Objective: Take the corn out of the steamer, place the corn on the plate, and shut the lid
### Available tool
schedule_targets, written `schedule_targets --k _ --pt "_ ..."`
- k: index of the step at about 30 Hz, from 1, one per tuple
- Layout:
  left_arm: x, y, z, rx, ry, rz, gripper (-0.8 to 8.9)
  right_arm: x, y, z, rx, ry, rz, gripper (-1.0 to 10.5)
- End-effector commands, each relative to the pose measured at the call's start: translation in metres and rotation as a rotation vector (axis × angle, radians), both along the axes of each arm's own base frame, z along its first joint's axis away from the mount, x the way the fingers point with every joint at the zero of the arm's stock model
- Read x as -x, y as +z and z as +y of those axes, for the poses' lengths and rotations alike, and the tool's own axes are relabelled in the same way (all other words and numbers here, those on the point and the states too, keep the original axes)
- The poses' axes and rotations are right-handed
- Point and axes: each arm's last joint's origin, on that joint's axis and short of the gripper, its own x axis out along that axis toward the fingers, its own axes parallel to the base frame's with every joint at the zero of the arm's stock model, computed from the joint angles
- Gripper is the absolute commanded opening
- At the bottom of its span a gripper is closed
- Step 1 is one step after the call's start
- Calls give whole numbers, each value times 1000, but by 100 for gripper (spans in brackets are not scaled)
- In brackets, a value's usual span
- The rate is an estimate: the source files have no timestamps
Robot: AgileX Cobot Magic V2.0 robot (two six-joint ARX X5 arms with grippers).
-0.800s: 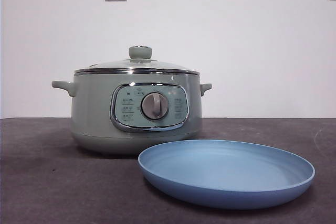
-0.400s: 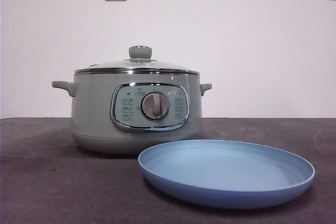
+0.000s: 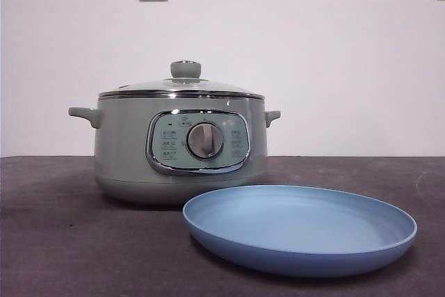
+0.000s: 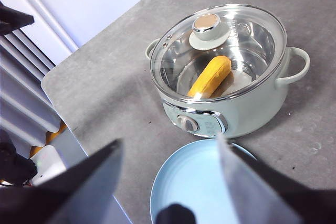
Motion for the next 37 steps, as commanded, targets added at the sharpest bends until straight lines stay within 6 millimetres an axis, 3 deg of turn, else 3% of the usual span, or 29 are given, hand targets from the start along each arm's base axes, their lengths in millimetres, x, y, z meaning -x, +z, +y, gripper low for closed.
schedule_targets --k 1,6,12,20,27,33,37 --pt "0 3 0 2 -3 -34 570 0 0 0 1 4 -7 569" --pt "-7 6 0 13 0 -57 570 0 0 0 1 4 -7 568" --pt "-31 5 -6 16 -43 -74 566 0 0 0 1 4 -7 568" --pt "-79 7 -29 -30 -62 -85 566 0 0 0 2 4 -7 567" --pt "-133 9 -59 -130 -87 -93 565 0 0 0 1 4 -6 567" --pt "-180 -6 -90 -181 -102 -119 565 0 0 0 1 4 -6 567" --pt "-204 -28 -109 -219 -85 -140 565 0 0 0 2 4 -5 567"
